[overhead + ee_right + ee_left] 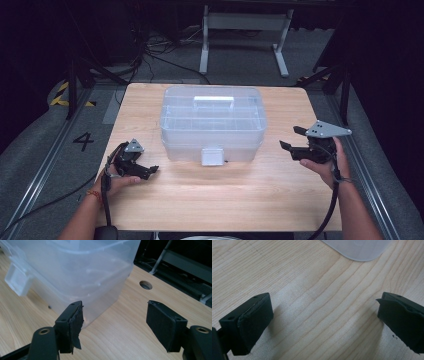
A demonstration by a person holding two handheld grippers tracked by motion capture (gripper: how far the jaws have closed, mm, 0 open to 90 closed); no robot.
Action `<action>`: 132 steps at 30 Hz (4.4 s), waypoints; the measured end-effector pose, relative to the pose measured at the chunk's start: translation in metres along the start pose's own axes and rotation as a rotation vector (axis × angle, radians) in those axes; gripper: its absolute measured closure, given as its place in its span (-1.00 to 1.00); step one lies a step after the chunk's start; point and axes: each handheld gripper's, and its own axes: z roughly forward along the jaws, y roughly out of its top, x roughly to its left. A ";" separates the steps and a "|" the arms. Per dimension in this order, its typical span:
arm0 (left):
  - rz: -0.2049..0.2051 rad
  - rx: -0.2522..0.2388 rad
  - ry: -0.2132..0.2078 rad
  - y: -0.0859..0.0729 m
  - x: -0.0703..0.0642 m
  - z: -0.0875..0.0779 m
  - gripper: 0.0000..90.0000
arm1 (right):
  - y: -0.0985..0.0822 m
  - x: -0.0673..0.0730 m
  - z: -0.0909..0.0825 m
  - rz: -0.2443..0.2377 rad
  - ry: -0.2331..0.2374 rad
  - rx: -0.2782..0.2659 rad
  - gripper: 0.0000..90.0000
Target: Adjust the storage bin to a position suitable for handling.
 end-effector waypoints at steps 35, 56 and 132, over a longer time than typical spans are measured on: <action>-0.004 0.002 0.003 0.000 0.000 0.000 -0.99 | 0.089 0.022 0.046 -0.067 0.071 -0.044 -0.31; -0.004 0.003 0.004 0.000 0.000 0.000 -0.99 | 0.126 0.031 0.086 -0.109 0.090 0.011 -0.27; 0.057 -0.264 0.043 0.066 -0.034 -0.053 0.57 | 0.178 0.023 0.136 -0.135 0.174 0.156 0.61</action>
